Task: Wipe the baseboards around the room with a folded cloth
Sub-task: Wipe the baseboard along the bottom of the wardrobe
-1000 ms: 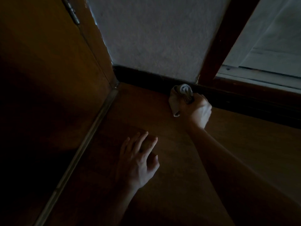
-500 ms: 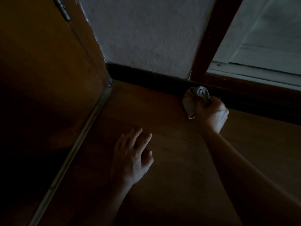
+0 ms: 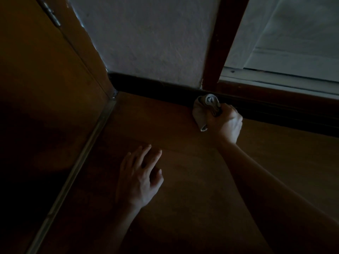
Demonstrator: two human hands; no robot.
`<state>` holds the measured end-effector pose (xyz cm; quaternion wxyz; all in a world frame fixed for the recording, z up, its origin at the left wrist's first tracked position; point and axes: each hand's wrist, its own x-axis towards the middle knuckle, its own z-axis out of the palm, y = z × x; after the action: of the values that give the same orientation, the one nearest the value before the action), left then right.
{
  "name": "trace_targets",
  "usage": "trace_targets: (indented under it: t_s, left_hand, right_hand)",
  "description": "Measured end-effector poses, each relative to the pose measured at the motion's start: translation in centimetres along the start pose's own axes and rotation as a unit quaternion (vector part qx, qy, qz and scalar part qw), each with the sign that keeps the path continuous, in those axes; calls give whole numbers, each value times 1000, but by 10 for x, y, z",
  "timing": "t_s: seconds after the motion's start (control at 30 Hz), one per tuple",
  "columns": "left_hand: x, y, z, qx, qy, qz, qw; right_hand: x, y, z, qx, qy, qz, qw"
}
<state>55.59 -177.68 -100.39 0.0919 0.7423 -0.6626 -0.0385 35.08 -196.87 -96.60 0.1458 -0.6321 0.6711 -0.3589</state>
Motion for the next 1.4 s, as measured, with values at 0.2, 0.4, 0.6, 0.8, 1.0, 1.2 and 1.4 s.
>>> trace_targets:
  t_s: [0.2, 0.4, 0.6, 0.8, 1.0, 1.2, 1.4]
  left_hand:
    - [1, 0, 1, 6, 2, 1, 1000]
    - [0, -1, 1, -1, 3, -1, 1000]
    - [1, 0, 0, 4, -8, 2, 1000]
    - [2, 1, -3, 7, -19, -3, 1000]
    - [2, 3, -3, 1, -2, -3, 1000]
    - [0, 1, 1, 9, 7, 3, 1000]
    - [-1, 1, 2, -1, 22, 9, 1000]
  right_hand:
    - [-2, 6, -5, 7, 20, 25, 999]
    - [1, -9, 1, 30, -17, 13, 999]
    - [-1, 33, -30, -19, 51, 51, 997]
    - [0, 28, -30, -13, 37, 47, 998]
    - [1, 21, -21, -16, 23, 29, 999]
    - [1, -6, 5, 13, -3, 12, 1000]
    - [-1, -35, 27, 30, -43, 7, 999]
